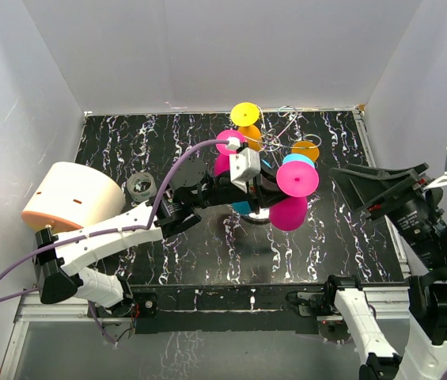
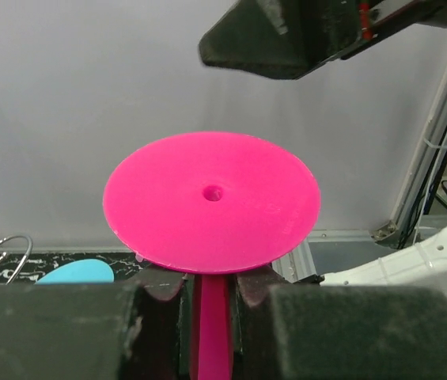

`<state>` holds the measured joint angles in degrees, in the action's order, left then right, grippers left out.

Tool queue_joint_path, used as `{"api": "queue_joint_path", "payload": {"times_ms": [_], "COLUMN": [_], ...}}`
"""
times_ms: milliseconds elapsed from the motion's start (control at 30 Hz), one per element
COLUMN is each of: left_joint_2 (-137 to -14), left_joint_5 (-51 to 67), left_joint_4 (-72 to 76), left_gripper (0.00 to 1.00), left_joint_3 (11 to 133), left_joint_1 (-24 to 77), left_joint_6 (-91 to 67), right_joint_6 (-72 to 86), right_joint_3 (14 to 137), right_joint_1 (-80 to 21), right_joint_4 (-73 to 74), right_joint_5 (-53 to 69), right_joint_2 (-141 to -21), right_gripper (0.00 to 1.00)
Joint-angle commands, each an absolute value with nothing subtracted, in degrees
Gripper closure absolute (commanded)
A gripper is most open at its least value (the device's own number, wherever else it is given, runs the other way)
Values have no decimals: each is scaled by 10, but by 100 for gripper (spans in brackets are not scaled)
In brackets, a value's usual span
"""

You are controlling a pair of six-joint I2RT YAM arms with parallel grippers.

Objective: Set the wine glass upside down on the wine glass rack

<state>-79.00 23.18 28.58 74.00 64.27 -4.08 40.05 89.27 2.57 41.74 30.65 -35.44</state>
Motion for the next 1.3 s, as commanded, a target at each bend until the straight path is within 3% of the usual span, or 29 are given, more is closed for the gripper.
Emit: {"api": "queue_joint_path", "payload": {"times_ms": [0, 267, 700, 967, 1100, 1133, 1267], "left_joint_2": [-763, -774, -797, -802, -804, -805, -803], "left_joint_5": [286, 318, 334, 348, 355, 355, 349], "left_joint_4": [325, 350, 366, 379, 384, 385, 383], "left_gripper": [100, 100, 100, 100, 100, 100, 82], "left_joint_3": [744, 750, 754, 751, 751, 751, 751], "left_joint_1": [646, 646, 645, 646, 646, 646, 646], "left_joint_6": [-7, -19, -20, -23, -25, -26, -33], "right_joint_6": [433, 401, 458, 484, 513, 517, 521], "right_joint_3": [924, 954, 882, 862, 859, 858, 869], "right_joint_1": [24, 24, 24, 24, 24, 24, 24], "right_joint_4": [467, 575, 527, 520, 510, 509, 519], "right_joint_5": [319, 354, 437, 441, 446, 445, 432], "right_joint_2": [-377, -418, -395, -392, -392, -392, -393], "right_gripper": [37, 44, 60, 77, 99, 100, 100]}}
